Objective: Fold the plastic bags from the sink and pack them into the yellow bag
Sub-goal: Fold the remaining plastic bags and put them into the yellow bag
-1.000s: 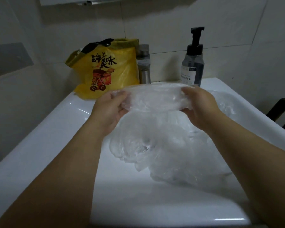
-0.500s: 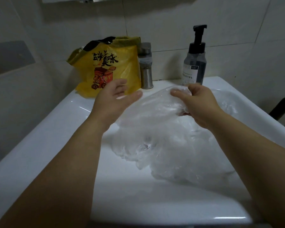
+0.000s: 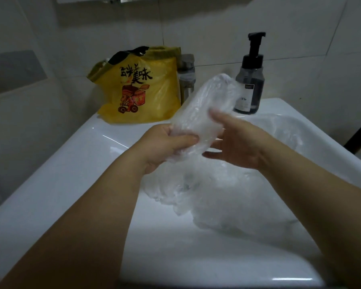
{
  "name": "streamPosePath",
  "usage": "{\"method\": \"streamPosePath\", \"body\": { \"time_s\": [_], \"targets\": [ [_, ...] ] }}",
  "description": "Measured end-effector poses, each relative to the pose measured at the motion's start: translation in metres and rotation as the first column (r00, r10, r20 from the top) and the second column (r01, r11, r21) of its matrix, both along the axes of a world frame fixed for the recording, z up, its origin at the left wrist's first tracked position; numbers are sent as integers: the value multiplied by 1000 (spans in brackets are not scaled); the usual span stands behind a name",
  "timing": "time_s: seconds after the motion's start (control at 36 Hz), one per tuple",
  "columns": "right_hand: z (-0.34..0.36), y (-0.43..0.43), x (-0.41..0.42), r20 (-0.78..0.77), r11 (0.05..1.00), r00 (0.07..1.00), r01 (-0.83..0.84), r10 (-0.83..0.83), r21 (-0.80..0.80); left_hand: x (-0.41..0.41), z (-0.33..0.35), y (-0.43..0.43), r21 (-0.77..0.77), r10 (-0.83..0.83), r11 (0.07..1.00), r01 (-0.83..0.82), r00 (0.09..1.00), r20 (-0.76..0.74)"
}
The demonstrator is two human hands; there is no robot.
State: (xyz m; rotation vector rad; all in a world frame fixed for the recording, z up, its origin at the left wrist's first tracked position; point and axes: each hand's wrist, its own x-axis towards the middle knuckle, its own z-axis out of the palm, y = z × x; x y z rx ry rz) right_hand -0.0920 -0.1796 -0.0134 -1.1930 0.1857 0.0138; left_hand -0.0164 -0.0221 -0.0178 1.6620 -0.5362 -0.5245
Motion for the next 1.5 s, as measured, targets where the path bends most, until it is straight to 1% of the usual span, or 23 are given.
{"method": "streamPosePath", "body": {
  "time_s": [0.06, 0.11, 0.17, 0.25, 0.28, 0.33, 0.42, 0.47, 0.53, 0.58, 0.67, 0.75, 0.83, 0.92, 1.0, 1.03, 1.14, 1.19, 1.28, 1.33, 1.39, 1.44, 1.5],
  "targets": [
    [0, 4, 3, 92, 991, 988, 127, -123, -38, -2, -1, -2, -14, 7, 1000, -7, 1000, -11],
    [1, 1, 4, 169, 979, 966, 202, -197, -10, -3, 0, -3, -49, 6, 999, -9, 999, -53],
    [2, -1, 3, 204, 980, 959, 199, -197, 7, -5, 1, -2, -41, -36, 999, 32, 995, -96],
    [4, -1, 3, 221, 978, 953, 199, -208, 63, -8, 0, -4, 8, -54, 998, 55, 997, -63],
    [5, -1, 3, 208, 980, 959, 175, -192, 93, -8, 0, -6, -4, -32, 999, 31, 998, -56],
    [6, -3, 1, 137, 991, 987, 69, -84, 111, -7, -1, -9, -73, -2, 997, -4, 997, -72],
    [-5, 4, 0, -23, 980, 982, -190, 189, -65, -9, -1, -12, -113, -56, 992, 47, 995, -80],
    [-12, 16, 1, -77, 947, 956, -290, 281, -141, -12, -2, -14, -72, -139, 988, 134, 988, -61],
    [-14, 21, 4, -23, 958, 965, -263, 262, -111, -15, -4, -15, -26, -174, 985, 173, 983, -59],
    [-9, 17, 5, 23, 982, 982, -186, 186, -29, -17, -4, -15, 9, -178, 984, 179, 982, -56],
    [3, 2, 3, 43, 996, 997, -60, 57, 68, -19, -3, -13, 94, -196, 975, 202, 978, -70],
    [15, -16, -3, 79, 986, 992, 91, -103, 141, -18, -5, -10, 235, -251, 936, 263, 965, -83],
    [21, -28, -8, 48, 956, 970, 225, -238, 187, -15, -6, -7, 302, -257, 913, 274, 962, -96],
    [17, -26, -7, 28, 961, 973, 220, -227, 165, -13, -8, -2, 356, -270, 893, 277, 960, -70],
    [14, -21, -4, 77, 979, 982, 163, -173, 123, -9, -8, 0, 392, -270, 889, 239, 962, 26],
    [13, -20, -3, 93, 985, 984, 143, -152, 97, -8, -6, 1, 366, -248, 905, 216, 968, 43],
    [10, -13, -2, 116, 999, 992, 46, -45, -8, -2, -1, -1, 166, -175, 972, 168, 984, 28],
    [10, -10, -2, 103, 998, 993, -47, 51, -42, -3, -1, -5, 119, -125, 986, 119, 991, 44],
    [8, -5, -2, 69, 983, 983, -167, 172, -82, 0, -2, -7, -9, 10, 1000, -10, 1000, -25],
    [4, -2, 1, 47, 986, 989, -138, 143, -95, 4, -2, -6, -103, 69, 991, -79, 993, -100],
    [1, -1, 4, 46, 994, 997, -63, 67, -92, 6, 0, -5, -143, 60, 986, -83, 986, -159],
    [-1, -2, 6, 69, 993, 997, -30, 38, -112, 6, 3, -4, -165, -19, 986, -19, 974, -227],
    [0, -1, 5, 82, 987, 996, -28, 41, -155, 6, 6, 1, -154, -102, 987, 53, 939, -330]
  ]
}}
